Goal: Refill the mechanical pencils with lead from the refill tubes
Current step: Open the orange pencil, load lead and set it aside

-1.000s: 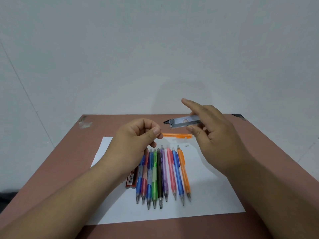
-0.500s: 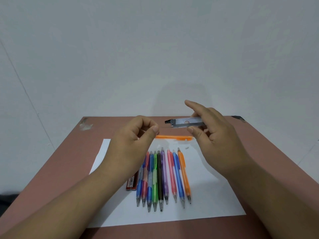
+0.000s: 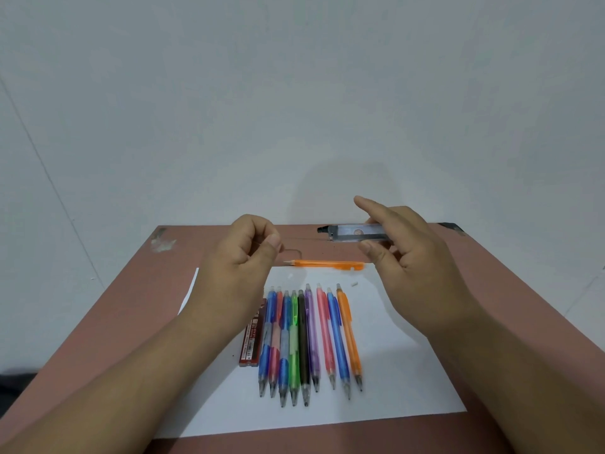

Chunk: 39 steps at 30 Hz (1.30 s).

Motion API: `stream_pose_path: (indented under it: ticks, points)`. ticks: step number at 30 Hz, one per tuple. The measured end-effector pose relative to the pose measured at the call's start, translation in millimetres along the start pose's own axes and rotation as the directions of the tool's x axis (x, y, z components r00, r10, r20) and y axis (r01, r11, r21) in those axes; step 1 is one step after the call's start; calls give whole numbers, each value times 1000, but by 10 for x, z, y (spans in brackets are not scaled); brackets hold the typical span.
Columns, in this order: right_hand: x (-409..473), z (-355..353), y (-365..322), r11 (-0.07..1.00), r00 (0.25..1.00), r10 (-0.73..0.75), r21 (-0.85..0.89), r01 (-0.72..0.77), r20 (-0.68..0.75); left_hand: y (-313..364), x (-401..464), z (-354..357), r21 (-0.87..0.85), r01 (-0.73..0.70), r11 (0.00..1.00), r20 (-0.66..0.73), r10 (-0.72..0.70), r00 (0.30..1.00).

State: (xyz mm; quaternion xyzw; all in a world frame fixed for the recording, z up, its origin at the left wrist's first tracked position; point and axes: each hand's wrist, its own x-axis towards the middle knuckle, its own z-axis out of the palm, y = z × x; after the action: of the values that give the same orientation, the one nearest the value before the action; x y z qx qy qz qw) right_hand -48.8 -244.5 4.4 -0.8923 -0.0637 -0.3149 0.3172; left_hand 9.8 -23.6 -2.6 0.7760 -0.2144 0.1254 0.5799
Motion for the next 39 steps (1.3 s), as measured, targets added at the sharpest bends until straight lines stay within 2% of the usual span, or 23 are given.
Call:
stream_pose_path:
  ticks: [4,7,10,14,18,22,27,34,39]
  points:
    - [5,-3,5,1000,1000,9,3,-9,-23,-56,20,-17,9,-5,1000,-37,5,999]
    - [12,-1,10,1000,999,16,-4,-16,-33,-68,38,-44,-57,16,998,-79,-20,997]
    - [24,4,11,1000,998,25,4,-25,-54,-50,40,-68,-146,-22,989,-116,5,993]
    - [24,11,-6,1000,998,18,15,-17,-65,54,-54,-28,-188,-118,975,-35,113,993]
    - [15,18,-23,999,998,25,33,-23,-57,132,-170,60,-206,-134,969,89,155,984]
    - [12,29,-31,999,998,24,45,-22,-61,86,-198,87,-22,-213,977,106,215,971]
    - [-1,49,-42,998,999,15,69,-12,-41,87,-204,96,-22,-237,971,104,238,966]
    - [-14,79,-65,997,1000,4,78,-3,-16,90,-208,104,-30,-243,970,119,245,962]
    - [-32,91,-92,998,1000,-9,64,8,5,103,-182,120,-159,-128,979,135,150,979]
